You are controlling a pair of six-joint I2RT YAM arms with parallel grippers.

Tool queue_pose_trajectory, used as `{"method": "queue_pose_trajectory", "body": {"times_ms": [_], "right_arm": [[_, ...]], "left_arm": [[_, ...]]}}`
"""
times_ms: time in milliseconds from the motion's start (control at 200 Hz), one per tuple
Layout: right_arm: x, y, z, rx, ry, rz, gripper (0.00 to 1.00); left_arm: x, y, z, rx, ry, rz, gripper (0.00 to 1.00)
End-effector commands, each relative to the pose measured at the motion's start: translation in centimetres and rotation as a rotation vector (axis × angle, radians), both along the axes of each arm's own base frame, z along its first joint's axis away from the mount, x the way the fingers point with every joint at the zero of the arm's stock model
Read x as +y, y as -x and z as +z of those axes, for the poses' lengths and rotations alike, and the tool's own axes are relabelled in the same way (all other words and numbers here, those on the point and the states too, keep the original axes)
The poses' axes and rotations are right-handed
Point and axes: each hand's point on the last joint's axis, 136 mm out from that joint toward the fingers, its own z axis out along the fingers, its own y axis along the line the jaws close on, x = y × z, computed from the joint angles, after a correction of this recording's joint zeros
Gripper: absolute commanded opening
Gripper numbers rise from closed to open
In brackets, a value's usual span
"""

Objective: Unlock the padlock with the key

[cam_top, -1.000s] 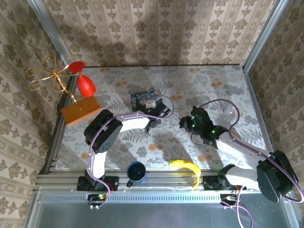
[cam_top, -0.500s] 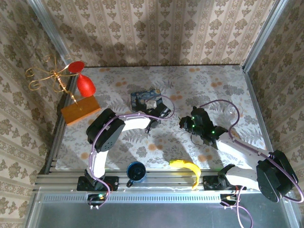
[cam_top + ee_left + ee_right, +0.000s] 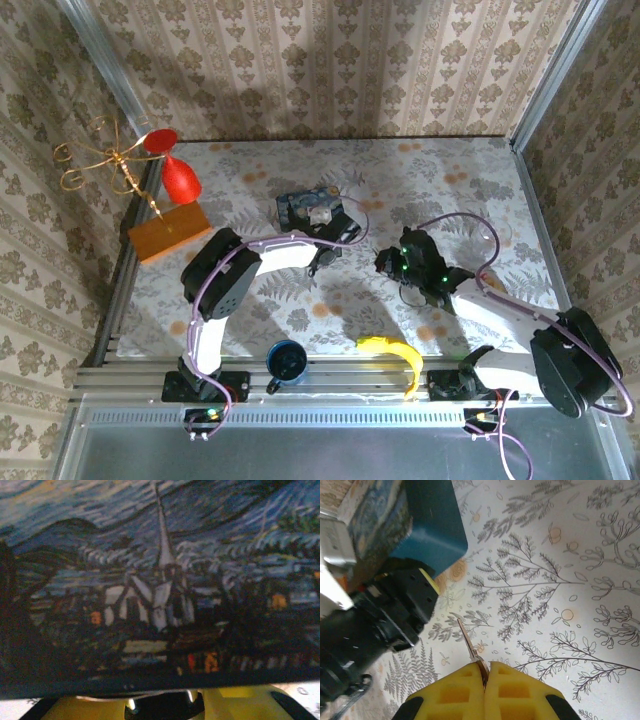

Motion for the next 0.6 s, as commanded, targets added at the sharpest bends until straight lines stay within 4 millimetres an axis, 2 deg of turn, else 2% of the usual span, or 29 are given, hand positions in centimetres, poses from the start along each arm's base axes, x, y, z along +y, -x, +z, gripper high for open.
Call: {"method": "queue_pose_trajectory", "body": {"times_ms": [0, 200, 400, 500, 520, 595], "right_arm": [[0.9, -0.4, -0.4, -0.027, -0.031, 0.04, 0.0], [1.8, -0.7, -1.4, -0.05, -0.051, 0.082, 0.0], [1.8, -0.5, -2.6, -0.086, -0.048, 0.106, 0.0], [2.5, -0.4, -2.1, -0.142, -0.066, 0.16, 0.0], [2.6, -0.3, -2.9, -0.129, -0.062, 0.172, 0.0], [3.0, -0.1, -3.0, -0.149, -0.072, 0.197, 0.0]], "left_arm": [[-1.2, -0.2, 3.2, 0.013, 0.123, 0.032, 0.0], [-2.4, 0.4, 3.5, 0.088, 0.218, 0.051, 0.0], [-3.5, 0.7, 3.9, 0.135, 0.326, 0.062, 0.0], [-4.0, 0.7, 4.0, 0.171, 0.39, 0.074, 0.0], [-4.1, 0.7, 4.0, 0.182, 0.401, 0.076, 0.0], [-4.4, 0.8, 4.1, 0.22, 0.448, 0.077, 0.0]]}}
